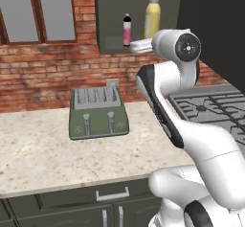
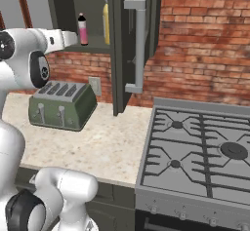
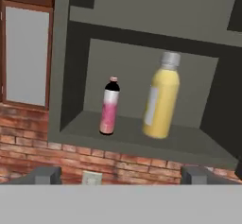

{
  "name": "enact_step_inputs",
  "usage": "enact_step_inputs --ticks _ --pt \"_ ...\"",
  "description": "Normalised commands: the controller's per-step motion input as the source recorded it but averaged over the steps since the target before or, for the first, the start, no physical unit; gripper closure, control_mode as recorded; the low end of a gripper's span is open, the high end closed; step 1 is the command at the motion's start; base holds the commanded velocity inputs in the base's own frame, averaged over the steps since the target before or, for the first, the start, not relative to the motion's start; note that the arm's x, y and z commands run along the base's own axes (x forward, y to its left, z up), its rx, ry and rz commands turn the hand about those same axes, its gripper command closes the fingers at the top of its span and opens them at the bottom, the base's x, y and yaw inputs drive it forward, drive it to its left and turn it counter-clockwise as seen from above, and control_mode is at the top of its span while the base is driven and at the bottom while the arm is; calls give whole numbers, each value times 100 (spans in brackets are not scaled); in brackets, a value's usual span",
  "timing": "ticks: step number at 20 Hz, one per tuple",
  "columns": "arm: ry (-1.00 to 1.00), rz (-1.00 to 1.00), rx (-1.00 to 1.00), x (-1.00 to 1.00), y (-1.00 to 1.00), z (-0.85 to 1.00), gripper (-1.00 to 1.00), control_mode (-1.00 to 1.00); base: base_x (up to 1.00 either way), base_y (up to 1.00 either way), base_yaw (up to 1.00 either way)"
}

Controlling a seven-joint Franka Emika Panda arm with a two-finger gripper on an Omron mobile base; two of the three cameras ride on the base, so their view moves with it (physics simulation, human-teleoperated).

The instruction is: Sort all alcoholic drinks to one cabinet, and non-alcoholic drinks to the other.

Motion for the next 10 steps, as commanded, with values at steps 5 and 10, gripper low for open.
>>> enact_step_inputs --ticks 5,10 --pt "20 -21 -5 -100 -1 0 -100 -100 0 0 0" --pt "32 -21 0 -100 -6 -2 -100 -100 0 0 0"
